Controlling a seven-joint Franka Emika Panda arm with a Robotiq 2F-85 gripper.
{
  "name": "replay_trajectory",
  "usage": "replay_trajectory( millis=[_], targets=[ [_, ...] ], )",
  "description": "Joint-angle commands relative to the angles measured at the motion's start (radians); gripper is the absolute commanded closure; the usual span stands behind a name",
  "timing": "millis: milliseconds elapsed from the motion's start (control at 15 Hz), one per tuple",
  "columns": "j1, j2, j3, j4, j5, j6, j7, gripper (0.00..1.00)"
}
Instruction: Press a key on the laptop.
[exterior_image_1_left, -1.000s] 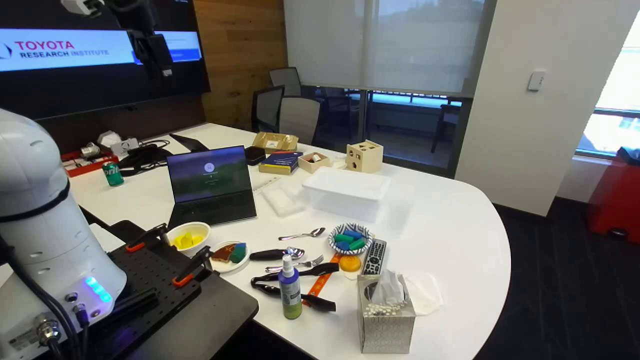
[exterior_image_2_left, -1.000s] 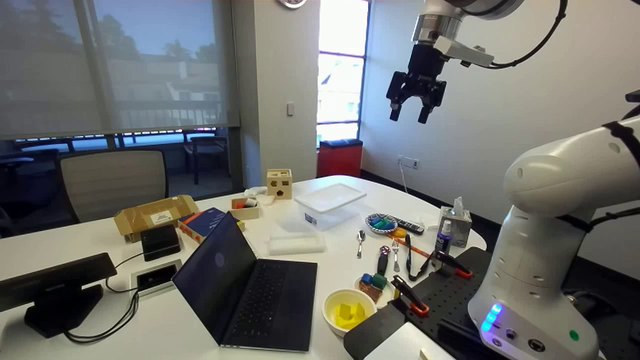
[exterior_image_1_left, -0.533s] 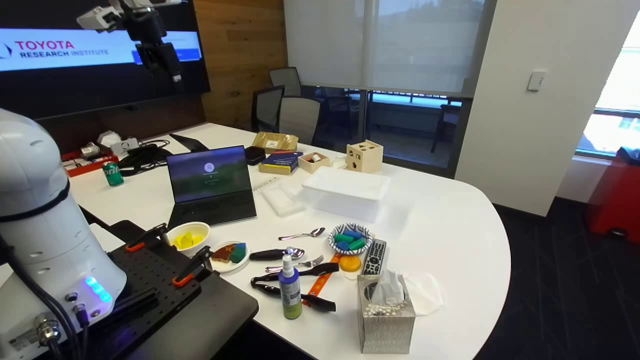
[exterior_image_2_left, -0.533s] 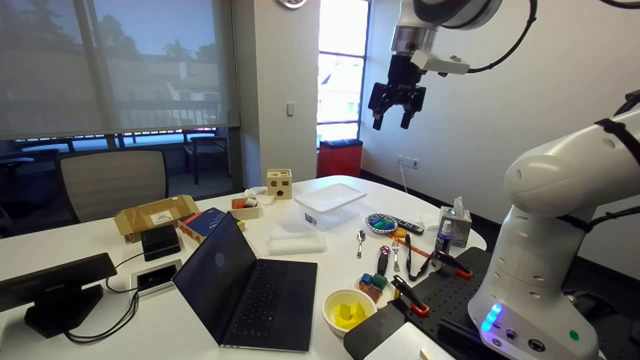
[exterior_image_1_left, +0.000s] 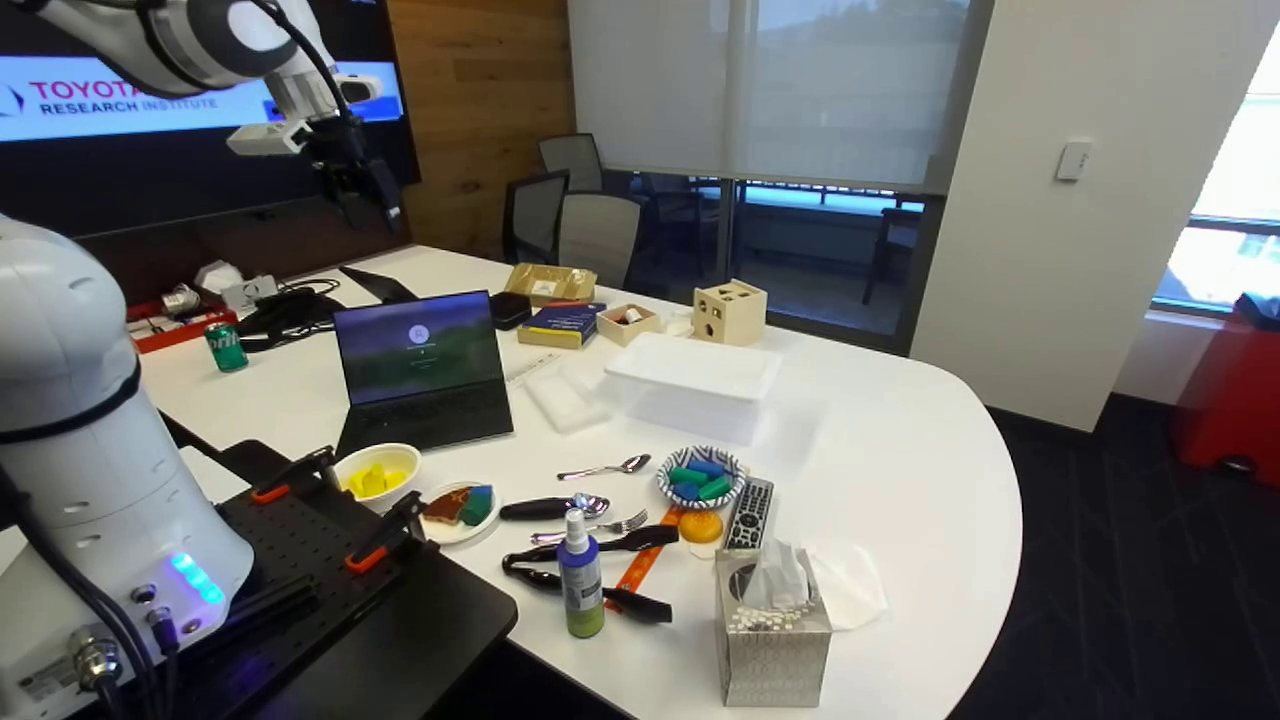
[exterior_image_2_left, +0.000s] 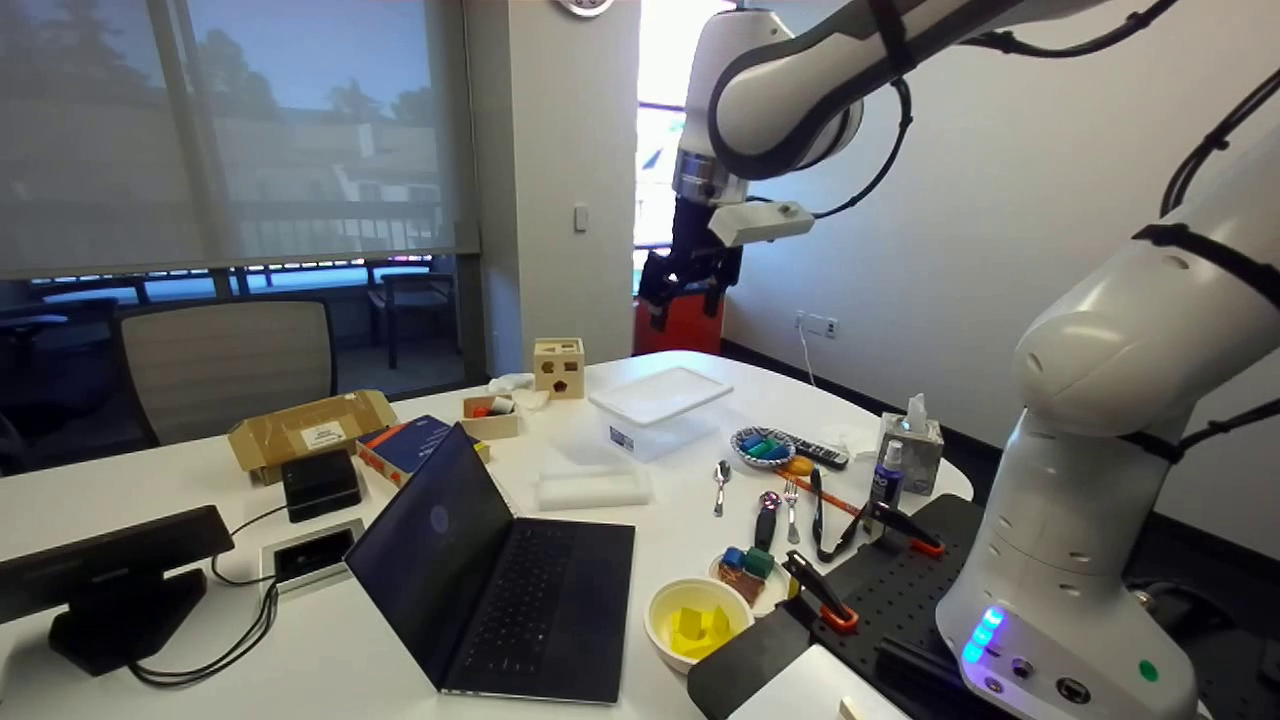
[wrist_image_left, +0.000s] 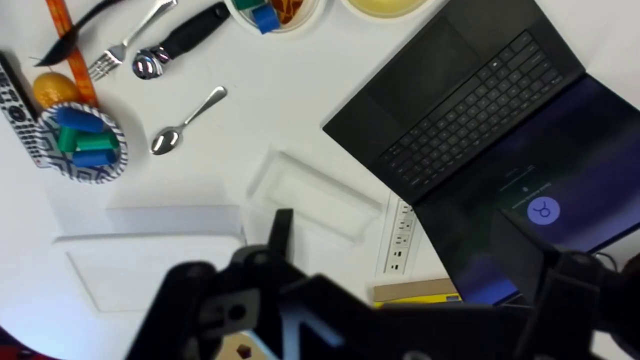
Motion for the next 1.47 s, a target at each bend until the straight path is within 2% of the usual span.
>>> replay_trajectory(
  millis=[0, 267, 333, 400, 533, 667, 1000, 1067, 1400],
  targets=[
    [0.042, 0.22, 0.0, 0.047, -0.029, 0.165, 0.011, 0.0],
    [0.061, 0.429, 0.006, 0.1, -0.116, 0.287, 0.032, 0.0],
    [0.054, 0.477, 0.01, 0.119, -0.185, 0.308, 0.071, 0.25],
    [0.061, 0.518, 0.001, 0.139, -0.231, 0.323, 0.088, 0.26],
    [0.083, 0.596, -0.024, 0.187, -0.346, 0.337, 0.162, 0.42],
    [0.12, 0.67, -0.059, 0.239, -0.412, 0.347, 0.195, 0.58],
    [0.22, 0.868, -0.147, 0.383, -0.42, 0.383, 0.146, 0.95],
    [0.233, 0.906, -0.158, 0.411, -0.401, 0.389, 0.126, 1.0],
    [0.28, 1.076, -0.218, 0.549, -0.37, 0.427, 0.047, 1.0]
  ],
)
